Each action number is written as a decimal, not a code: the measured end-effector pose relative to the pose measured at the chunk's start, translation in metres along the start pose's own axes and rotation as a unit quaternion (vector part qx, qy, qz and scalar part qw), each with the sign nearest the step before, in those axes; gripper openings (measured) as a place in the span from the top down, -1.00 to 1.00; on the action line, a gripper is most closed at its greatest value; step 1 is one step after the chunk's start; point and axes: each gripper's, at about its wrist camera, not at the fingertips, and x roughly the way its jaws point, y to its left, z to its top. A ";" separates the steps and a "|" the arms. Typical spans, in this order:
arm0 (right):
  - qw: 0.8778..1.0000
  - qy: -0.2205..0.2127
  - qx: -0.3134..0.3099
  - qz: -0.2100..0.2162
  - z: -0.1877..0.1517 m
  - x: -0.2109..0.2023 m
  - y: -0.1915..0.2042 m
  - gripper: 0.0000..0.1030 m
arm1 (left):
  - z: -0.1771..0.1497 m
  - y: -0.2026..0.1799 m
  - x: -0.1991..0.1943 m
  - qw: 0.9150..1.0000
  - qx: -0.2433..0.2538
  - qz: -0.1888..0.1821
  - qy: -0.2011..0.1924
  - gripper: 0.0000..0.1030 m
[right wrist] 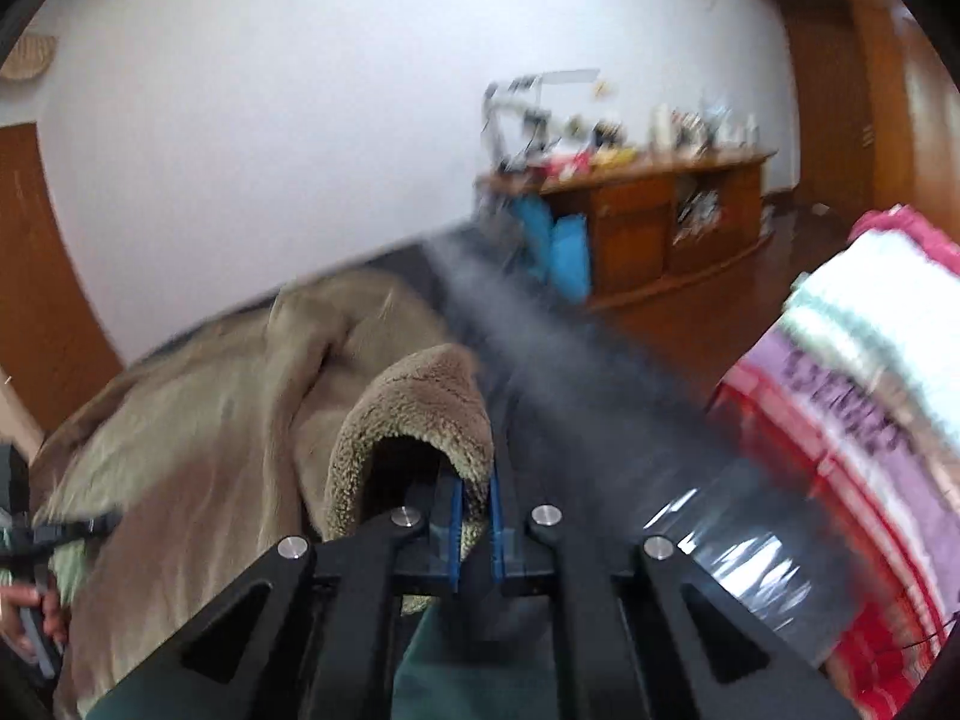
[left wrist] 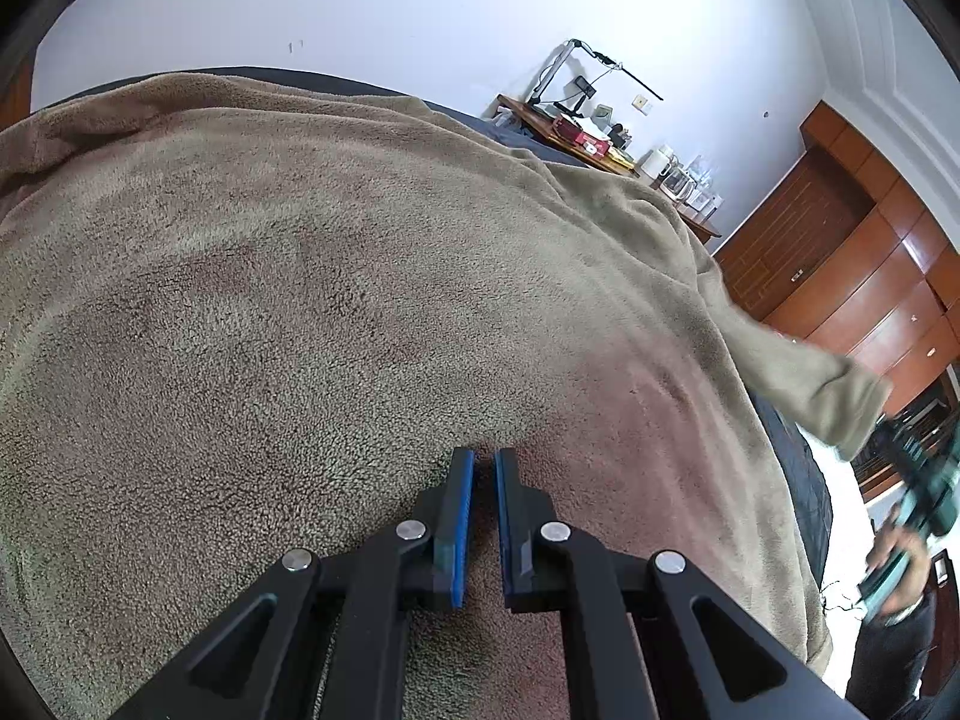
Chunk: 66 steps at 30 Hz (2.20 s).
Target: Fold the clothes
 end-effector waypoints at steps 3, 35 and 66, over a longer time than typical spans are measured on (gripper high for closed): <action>0.998 -0.052 0.025 -0.031 0.036 -0.019 -0.019 0.85 | 0.000 0.001 0.000 1.000 0.000 -0.001 0.000 0.85; 0.970 -0.077 -0.050 0.223 0.106 0.005 0.204 0.85 | 0.007 0.004 -0.040 0.997 -0.021 0.030 -0.065 0.85; 0.910 0.180 -0.234 0.291 -0.065 0.072 0.299 -0.54 | 0.007 0.038 -0.048 0.990 -0.105 0.044 -0.084 0.85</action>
